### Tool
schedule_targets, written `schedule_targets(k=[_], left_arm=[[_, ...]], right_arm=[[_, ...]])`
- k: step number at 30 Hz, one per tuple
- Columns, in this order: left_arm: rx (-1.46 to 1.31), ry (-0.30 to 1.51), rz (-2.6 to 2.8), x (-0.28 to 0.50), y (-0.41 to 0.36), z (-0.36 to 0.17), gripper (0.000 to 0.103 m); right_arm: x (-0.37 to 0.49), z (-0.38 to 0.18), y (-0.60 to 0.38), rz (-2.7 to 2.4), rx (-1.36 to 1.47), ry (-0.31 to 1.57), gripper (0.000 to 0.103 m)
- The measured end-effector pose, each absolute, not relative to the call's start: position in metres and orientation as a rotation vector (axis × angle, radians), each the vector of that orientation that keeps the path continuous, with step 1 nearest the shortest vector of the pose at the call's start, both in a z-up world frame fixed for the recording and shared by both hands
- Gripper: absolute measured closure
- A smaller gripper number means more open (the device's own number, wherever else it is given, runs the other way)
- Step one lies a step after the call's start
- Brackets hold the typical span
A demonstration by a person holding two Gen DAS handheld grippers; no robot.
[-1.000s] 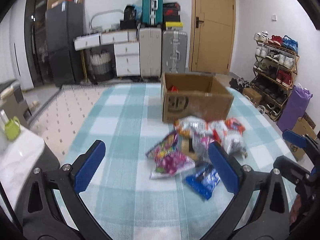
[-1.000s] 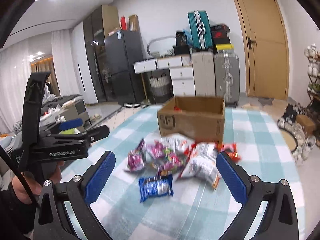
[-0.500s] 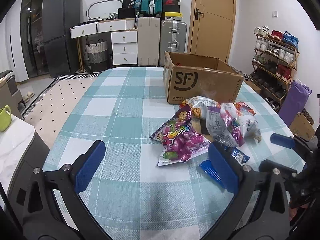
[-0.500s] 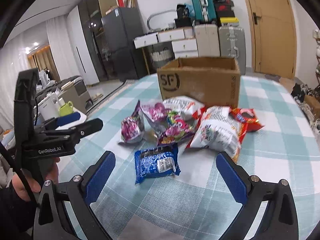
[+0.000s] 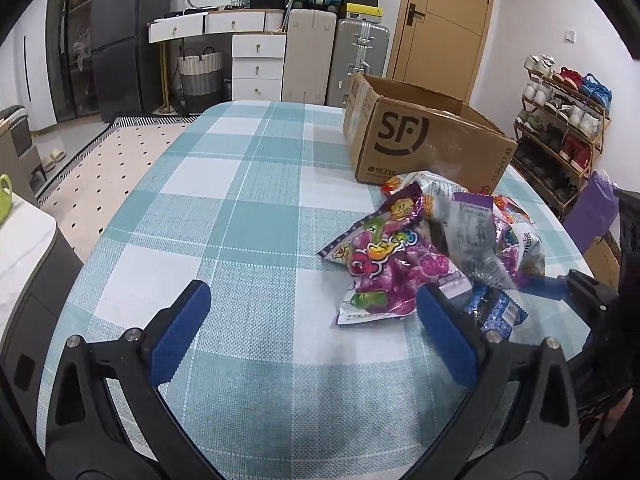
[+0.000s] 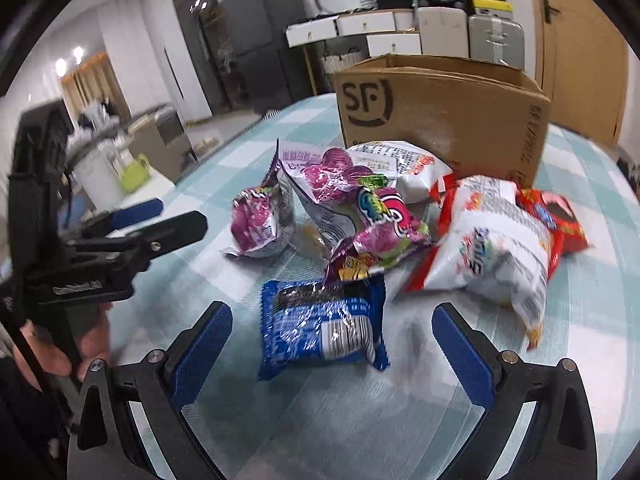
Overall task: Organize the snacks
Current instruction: 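Grasp the blue cookie pack with the right gripper, then grasp the purple candy bag with the left gripper while the right gripper holds the blue pack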
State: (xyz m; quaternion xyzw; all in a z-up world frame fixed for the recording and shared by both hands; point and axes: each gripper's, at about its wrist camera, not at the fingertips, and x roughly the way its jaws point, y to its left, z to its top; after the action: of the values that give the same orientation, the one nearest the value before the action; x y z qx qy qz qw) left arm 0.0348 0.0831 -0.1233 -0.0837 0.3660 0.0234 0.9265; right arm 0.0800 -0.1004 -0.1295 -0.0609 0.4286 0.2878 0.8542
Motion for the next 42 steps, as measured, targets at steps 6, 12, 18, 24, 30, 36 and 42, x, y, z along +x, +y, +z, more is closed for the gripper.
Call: schedule_targets(k=[6, 12, 18, 24, 30, 36, 42], left_arm=[[-0.205, 0.758, 0.048, 0.040, 0.091, -0.130, 0.000], [-0.247, 0.774, 0.038, 0.041, 0.097, -0.136, 0.000], [-0.256, 0.780, 0.046, 0.042, 0.099, -0.138, 0.000], [-0.281, 0.803, 0.042, 0.045, 0.103, -0.142, 0.000], [-0.261, 0.813, 0.028, 0.045, 0.098, -0.143, 0.000], [-0.214, 0.830, -0.022, 0.054, 0.084, -0.137, 0.000], [-0.209, 0.863, -0.070, 0.071, 0.068, -0.132, 0.000]], right_arm=[[0.086, -0.137, -0.082, 0.602, -0.178, 0.924, 0.004], [0.090, -0.147, -0.068, 0.589, -0.211, 0.957, 0.026], [0.086, -0.154, -0.058, 0.523, -0.271, 0.939, 0.046], [0.083, -0.153, -0.059, 0.535, -0.232, 0.913, 0.055], [0.071, -0.147, -0.085, 0.558, -0.125, 0.901, 0.055], [0.058, -0.136, -0.110, 0.552, -0.053, 0.865, 0.055], [0.050, -0.130, -0.135, 0.535, 0.000, 0.837, 0.055]])
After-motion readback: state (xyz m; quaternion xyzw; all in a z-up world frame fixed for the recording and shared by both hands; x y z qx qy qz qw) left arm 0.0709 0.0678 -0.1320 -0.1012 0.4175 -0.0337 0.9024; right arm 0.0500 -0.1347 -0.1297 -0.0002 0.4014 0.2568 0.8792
